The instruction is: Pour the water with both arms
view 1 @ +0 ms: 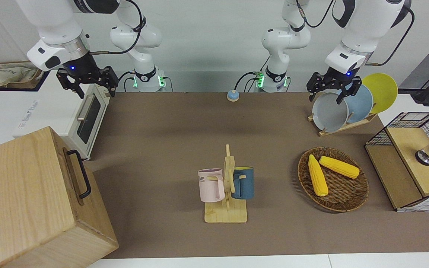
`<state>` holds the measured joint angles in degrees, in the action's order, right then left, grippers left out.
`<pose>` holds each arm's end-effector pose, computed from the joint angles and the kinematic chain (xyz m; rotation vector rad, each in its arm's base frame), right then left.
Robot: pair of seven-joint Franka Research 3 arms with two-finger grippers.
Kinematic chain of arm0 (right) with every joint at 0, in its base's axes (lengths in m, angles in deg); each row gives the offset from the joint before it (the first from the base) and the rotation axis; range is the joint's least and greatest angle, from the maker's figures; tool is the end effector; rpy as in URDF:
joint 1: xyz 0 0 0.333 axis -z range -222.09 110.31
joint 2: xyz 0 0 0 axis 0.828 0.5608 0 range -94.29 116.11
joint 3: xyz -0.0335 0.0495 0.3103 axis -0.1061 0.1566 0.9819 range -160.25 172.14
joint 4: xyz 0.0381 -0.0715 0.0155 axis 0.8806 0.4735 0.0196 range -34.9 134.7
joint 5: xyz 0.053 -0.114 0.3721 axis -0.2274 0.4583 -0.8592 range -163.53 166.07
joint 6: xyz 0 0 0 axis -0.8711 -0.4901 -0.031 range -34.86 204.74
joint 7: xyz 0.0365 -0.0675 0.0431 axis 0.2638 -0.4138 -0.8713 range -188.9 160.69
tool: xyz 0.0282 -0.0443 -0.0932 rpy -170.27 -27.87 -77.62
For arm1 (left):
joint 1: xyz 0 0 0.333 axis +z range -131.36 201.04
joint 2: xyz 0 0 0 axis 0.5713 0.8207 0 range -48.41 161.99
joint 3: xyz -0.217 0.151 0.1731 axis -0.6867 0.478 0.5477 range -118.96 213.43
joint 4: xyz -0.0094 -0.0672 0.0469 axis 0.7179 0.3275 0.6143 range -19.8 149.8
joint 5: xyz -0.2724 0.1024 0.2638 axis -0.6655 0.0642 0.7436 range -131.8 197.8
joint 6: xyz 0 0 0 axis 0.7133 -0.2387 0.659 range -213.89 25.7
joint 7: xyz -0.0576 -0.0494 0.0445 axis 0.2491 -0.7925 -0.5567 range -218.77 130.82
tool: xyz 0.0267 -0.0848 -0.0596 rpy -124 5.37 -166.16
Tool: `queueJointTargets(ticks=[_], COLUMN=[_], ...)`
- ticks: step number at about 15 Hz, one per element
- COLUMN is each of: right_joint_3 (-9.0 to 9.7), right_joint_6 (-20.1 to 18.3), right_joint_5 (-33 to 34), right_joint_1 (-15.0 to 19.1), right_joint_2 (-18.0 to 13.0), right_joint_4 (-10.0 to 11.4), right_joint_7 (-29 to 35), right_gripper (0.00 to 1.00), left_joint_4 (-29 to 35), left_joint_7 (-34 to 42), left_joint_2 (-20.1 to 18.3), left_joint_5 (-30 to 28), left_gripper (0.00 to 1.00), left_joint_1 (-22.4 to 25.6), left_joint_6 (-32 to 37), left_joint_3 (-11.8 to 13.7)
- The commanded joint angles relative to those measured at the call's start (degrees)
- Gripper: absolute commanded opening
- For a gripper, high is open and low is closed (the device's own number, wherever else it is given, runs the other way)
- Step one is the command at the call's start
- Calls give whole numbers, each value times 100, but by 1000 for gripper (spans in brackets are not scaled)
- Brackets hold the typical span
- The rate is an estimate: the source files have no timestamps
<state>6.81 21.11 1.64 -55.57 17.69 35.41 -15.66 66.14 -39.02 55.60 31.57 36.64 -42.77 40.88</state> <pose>0.5751 0.0041 0.6496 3.1362 0.0561 -0.0718 0.5520 -0.0472 0.6198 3.1079 -0.2569 0.0605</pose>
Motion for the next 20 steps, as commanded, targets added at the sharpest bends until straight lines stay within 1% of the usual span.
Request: queueJointTargets(ticks=[1,5,9,12,14,15,16,17,18,20], right_joint_3=[19,28,28,72,177,273,274,274,274,274], right_joint_6=[56,56,91,109,266,424,547,679,819,1118], right_joint_5=[-2,-19,-422,-450,-424,-423,-423,-432,-432,-441], right_joint_1=[73,64,64,-14,-59,-163,-321,-462,-559,-796], right_joint_2=[-107,-107,-107,-98,-72,-37,24,68,121,314], right_joint_4=[121,121,121,164,322,488,629,717,788,815], right_joint_7=[59,68,103,147,296,383,454,489,525,604], right_gripper=[992,992,992,992,992,992,992,992,992,992], left_joint_4=[-70,-79,-79,-70,-70,-70,-140,-236,-298,-535], left_joint_7=[-38,-29,-38,-160,-126,-108,-108,-100,-91,119], left_joint_2=[-21,-21,-21,-21,-12,14,127,189,294,514], left_joint_5=[99,108,99,108,108,169,404,494,495,451], left_gripper=[1000,1000,1000,1000,1000,1000,1000,1000,1000,998], left_joint_1=[39,40,49,57,162,189,181,180,241,364], left_joint_6=[59,59,59,51,-2,-11,-20,-20,-28,-55], left_joint_3=[90,91,108,117,117,126,126,135,205,337])
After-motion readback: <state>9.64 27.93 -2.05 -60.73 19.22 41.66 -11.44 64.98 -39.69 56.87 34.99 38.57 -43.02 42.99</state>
